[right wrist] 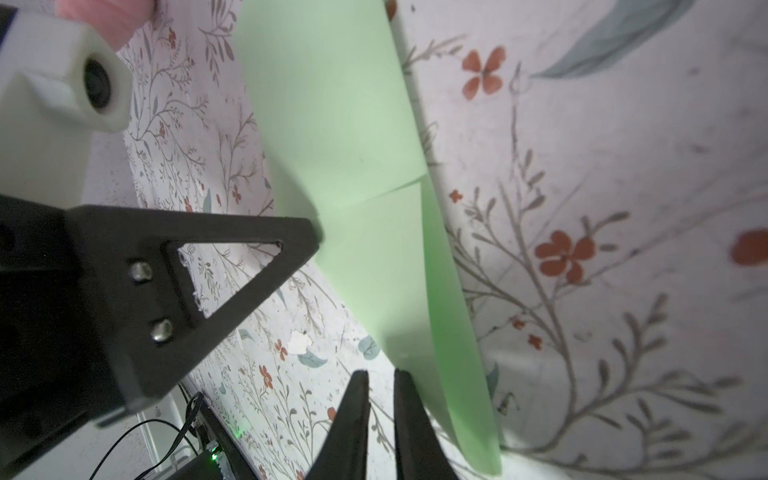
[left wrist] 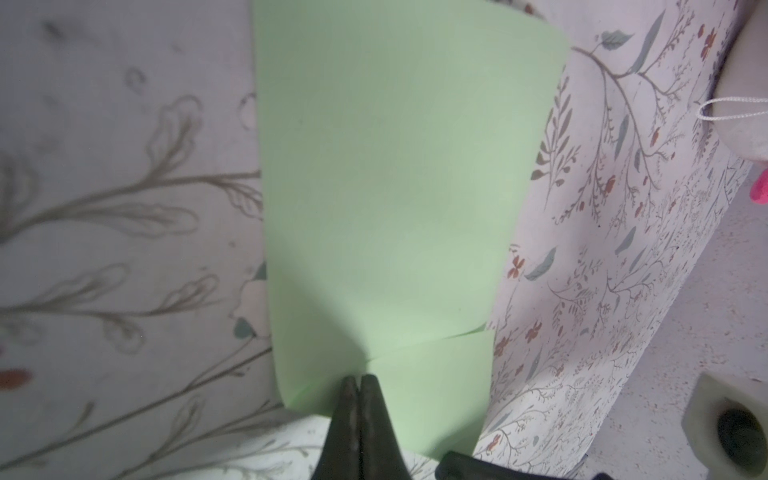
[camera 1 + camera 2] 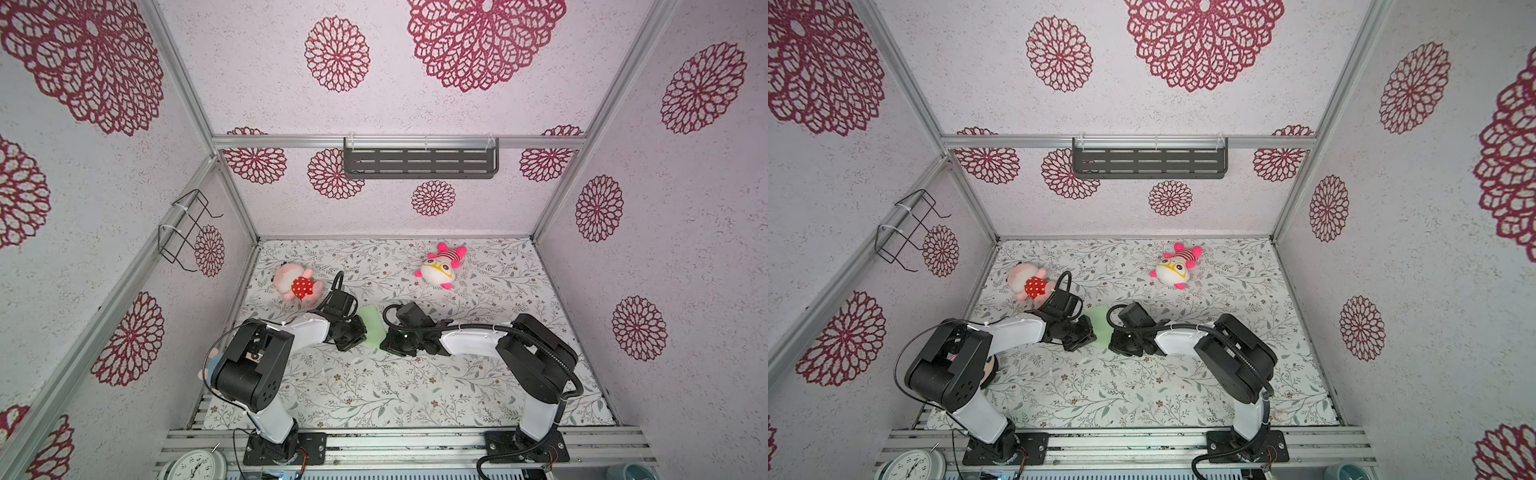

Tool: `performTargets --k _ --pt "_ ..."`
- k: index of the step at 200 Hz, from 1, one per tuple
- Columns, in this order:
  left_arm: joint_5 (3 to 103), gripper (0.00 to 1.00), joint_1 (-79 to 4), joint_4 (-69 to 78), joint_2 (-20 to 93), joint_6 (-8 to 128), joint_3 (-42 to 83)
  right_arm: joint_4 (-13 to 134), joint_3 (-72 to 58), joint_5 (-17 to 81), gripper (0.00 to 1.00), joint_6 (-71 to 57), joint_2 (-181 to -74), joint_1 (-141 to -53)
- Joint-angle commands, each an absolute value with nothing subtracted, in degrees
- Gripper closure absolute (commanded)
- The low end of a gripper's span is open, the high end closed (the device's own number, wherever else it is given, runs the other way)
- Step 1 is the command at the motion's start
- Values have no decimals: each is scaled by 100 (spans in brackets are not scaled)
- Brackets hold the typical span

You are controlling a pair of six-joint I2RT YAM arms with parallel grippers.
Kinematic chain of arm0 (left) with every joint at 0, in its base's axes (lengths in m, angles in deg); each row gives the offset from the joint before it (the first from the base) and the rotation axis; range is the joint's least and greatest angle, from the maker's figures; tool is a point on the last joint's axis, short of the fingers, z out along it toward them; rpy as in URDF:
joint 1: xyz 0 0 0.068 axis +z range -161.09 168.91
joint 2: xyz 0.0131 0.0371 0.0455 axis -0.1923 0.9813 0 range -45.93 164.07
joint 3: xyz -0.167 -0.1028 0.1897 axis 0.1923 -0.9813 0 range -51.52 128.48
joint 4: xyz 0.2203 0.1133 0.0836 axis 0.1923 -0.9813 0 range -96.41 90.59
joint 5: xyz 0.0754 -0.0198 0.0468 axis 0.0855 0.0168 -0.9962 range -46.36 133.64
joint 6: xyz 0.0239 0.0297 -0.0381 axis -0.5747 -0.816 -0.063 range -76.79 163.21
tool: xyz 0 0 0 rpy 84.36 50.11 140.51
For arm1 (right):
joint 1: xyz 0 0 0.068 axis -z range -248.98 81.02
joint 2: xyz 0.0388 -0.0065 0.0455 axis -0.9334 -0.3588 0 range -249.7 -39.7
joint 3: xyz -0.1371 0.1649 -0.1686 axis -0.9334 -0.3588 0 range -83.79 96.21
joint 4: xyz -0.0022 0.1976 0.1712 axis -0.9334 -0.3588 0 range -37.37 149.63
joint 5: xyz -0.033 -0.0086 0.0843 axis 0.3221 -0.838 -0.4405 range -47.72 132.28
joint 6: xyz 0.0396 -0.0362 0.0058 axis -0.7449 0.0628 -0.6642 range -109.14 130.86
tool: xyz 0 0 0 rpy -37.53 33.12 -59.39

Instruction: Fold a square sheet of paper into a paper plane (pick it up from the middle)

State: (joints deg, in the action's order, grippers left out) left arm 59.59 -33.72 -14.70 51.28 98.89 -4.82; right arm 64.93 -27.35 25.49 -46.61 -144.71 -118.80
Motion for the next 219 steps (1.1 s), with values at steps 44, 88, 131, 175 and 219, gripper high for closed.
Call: performTargets --k 44,88,131,175,219 --pt "5007 100 -3304 -2300 5490 9762 -662 6290 -2667 2521 85 -4544 -14432 -11899" --pt "5006 100 -3314 -2375 5556 9591 -625 6129 -2684 2750 85 -4535 -14414 -11811" --pt "4999 100 -3313 -2428 5628 9522 -574 6086 -2682 2759 85 -4540 -14456 -11781" --pt "4939 100 -3312 -2497 5637 9523 -555 6000 -2658 2762 85 -4551 -14507 -11766" --pt "4892 100 -3313 -2542 5595 9524 -522 5878 -2657 2758 84 -4527 -14565 -11758"
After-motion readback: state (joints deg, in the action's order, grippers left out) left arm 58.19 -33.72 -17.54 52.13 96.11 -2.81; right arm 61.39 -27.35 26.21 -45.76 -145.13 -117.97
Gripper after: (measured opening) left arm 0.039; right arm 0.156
